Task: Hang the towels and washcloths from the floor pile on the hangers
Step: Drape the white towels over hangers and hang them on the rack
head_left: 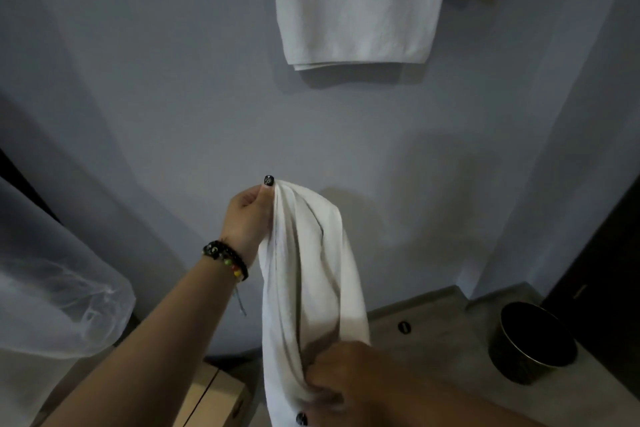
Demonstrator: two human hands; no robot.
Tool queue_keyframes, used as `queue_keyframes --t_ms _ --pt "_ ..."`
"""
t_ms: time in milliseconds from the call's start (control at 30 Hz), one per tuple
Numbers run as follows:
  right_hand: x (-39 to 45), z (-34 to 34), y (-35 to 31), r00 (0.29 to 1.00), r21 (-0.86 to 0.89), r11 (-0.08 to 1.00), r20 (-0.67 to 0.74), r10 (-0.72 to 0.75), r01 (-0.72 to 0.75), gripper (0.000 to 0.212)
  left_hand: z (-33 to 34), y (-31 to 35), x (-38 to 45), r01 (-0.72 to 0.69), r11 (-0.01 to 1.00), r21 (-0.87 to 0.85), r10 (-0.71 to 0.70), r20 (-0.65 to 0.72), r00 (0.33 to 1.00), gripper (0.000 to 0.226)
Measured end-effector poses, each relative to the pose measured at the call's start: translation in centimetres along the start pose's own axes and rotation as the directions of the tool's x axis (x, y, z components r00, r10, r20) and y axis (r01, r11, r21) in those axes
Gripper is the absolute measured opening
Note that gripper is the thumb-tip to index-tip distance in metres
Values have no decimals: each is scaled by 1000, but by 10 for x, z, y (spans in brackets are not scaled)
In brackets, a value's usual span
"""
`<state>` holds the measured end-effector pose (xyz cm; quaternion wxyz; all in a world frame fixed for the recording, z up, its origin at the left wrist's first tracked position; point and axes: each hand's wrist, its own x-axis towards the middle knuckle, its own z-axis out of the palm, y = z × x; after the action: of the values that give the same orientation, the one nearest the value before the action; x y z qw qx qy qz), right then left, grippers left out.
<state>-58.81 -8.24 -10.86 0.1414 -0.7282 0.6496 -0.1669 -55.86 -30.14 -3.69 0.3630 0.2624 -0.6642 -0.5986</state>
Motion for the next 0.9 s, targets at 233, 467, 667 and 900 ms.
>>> queue_keyframes --t_ms 233,467,667,900 --pt "46 5 36 954 -287 929 253 -163 235 10 -13 15 13 -86 993 77 74 149 986 75" --pt "76 10 87 997 -370 927 42 -58 69 38 -31 15 16 -138 989 44 128 178 976 72" --pt "65 1 105 988 -526 838 -123 97 -148 43 -53 -3 20 -70 998 7 68 133 989 65" --pt "48 12 143 954 -561 773 -130 270 -295 23 -57 -38 17 13 1000 21 -16 108 994 56"
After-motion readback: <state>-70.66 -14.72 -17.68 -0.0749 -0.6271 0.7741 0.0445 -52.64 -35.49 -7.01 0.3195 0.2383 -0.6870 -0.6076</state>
